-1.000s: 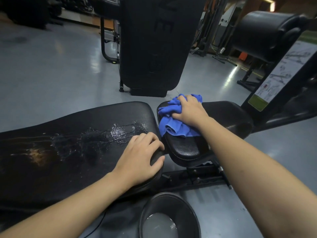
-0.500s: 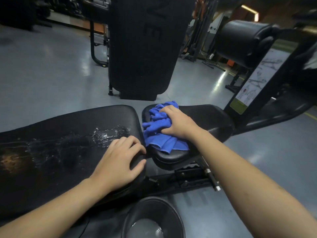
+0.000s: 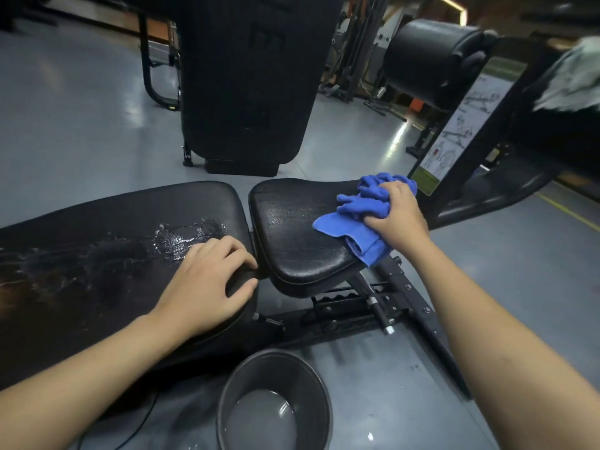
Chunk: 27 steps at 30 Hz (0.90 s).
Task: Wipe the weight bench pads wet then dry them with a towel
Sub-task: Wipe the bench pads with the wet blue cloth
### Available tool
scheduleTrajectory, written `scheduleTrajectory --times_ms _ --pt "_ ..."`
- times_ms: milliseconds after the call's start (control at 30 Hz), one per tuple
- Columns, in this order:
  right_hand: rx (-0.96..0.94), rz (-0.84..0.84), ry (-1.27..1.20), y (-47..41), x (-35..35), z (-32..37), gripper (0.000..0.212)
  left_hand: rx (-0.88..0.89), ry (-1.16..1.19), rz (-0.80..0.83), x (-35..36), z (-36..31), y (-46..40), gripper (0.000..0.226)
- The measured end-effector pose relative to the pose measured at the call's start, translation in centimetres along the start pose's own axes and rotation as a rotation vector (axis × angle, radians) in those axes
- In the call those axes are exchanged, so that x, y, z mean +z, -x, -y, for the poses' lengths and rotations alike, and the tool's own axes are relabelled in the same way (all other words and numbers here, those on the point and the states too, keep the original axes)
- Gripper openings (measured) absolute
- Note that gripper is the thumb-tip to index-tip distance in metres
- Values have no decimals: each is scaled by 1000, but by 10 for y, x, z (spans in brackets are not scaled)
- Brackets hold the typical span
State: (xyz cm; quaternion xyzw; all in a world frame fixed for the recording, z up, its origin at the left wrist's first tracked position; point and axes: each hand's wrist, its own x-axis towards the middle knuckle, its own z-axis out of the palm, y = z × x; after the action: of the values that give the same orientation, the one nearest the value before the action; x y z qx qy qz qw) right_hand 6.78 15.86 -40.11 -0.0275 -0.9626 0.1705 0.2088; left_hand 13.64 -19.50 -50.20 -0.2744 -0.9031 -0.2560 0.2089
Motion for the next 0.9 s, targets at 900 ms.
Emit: scheduleTrajectory --times_ms 900 --pt "-196 223 239 -47 113 144 85 -18 0 16 -1 -1 -1 24"
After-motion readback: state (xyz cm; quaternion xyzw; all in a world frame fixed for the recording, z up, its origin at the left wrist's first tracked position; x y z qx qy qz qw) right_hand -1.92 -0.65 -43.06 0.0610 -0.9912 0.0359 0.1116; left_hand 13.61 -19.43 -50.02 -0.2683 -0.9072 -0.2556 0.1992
